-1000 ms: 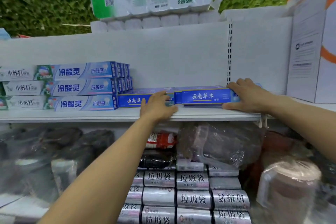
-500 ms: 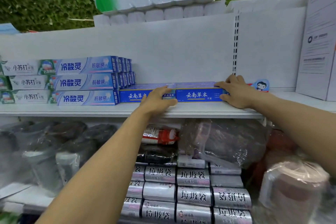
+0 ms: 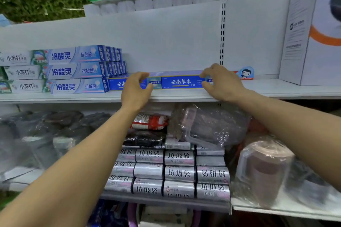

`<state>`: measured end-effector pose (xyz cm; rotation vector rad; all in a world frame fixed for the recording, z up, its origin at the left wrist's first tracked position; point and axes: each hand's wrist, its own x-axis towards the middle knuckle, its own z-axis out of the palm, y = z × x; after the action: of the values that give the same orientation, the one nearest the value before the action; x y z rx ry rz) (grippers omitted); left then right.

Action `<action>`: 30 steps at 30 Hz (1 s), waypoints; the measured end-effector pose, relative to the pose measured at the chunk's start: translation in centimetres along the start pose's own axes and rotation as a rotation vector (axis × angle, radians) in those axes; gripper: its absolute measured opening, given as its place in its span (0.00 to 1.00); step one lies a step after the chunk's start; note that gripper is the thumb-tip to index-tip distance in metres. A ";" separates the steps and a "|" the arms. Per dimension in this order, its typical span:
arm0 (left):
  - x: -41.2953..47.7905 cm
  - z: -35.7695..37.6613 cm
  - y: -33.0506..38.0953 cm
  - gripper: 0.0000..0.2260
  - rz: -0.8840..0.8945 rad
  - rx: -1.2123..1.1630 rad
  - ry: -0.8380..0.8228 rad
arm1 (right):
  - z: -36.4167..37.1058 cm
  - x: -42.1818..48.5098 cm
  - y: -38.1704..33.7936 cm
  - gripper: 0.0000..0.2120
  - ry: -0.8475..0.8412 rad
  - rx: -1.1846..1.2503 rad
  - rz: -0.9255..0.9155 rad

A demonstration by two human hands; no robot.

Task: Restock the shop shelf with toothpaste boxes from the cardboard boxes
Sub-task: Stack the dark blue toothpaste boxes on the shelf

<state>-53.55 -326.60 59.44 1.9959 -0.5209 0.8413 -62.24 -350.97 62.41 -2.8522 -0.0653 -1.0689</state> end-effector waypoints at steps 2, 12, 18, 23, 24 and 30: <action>-2.1 -0.4 0.6 0.14 0.054 -0.012 0.055 | -0.5 -1.8 -0.8 0.15 0.049 0.006 -0.043; -13.9 -3.8 -0.3 0.08 -0.050 -0.041 -0.212 | 0.8 -12.6 -5.6 0.12 -0.029 0.037 -0.069; -20.5 -4.9 -4.0 0.09 -0.168 0.036 -0.445 | 4.2 -18.9 -8.5 0.12 -0.281 0.111 0.067; -27.5 -4.0 -8.4 0.07 -0.352 0.000 -0.662 | 9.3 -25.8 -9.4 0.12 -0.500 0.194 0.198; -29.1 -3.5 -9.2 0.06 -0.390 -0.004 -0.695 | 10.5 -27.3 -9.4 0.12 -0.555 0.215 0.234; -39.0 -0.2 -15.5 0.08 -0.656 0.023 -0.849 | 18.6 -36.1 -6.8 0.08 -0.815 0.376 0.511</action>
<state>-70.32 -316.85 22.20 2.2822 -0.2639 -0.4306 -77.81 -342.54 25.26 -2.5291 0.3433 0.2003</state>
